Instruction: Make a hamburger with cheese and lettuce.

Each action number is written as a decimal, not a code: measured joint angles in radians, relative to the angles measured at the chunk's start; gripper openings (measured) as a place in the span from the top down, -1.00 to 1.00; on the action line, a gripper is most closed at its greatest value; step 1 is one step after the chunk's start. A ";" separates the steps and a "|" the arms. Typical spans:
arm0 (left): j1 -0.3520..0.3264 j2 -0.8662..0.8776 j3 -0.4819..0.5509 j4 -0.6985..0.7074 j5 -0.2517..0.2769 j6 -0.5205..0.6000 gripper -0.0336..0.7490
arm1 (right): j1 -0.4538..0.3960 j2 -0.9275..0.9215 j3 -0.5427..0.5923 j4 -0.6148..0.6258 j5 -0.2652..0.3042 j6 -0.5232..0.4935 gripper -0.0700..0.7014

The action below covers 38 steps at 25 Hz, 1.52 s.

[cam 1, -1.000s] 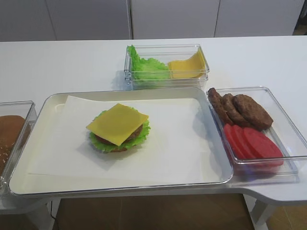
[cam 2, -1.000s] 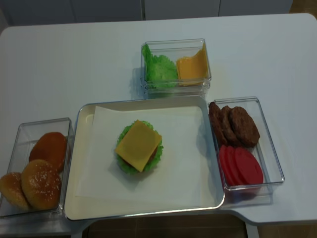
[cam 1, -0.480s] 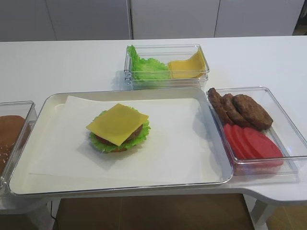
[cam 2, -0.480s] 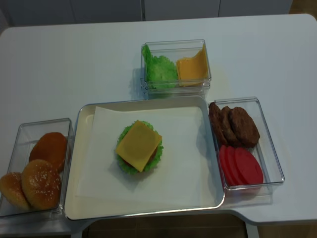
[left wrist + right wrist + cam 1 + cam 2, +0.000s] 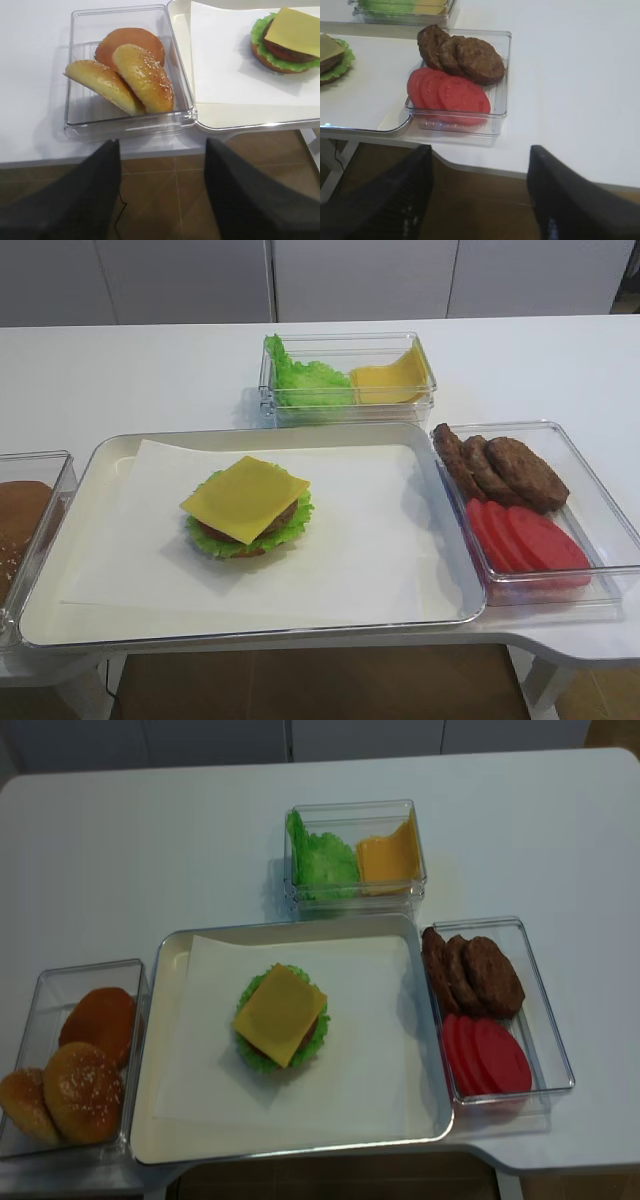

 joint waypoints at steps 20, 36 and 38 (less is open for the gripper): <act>0.000 0.000 0.000 0.000 0.000 0.000 -0.11 | 0.000 0.000 0.053 -0.108 -0.016 0.100 -0.35; 0.000 0.000 0.000 0.000 0.000 0.000 -0.11 | 0.000 0.000 0.057 -0.099 -0.016 0.100 -0.35; 0.000 0.000 0.000 0.000 0.000 0.000 -0.11 | 0.000 0.000 0.057 -0.099 -0.016 0.100 -0.35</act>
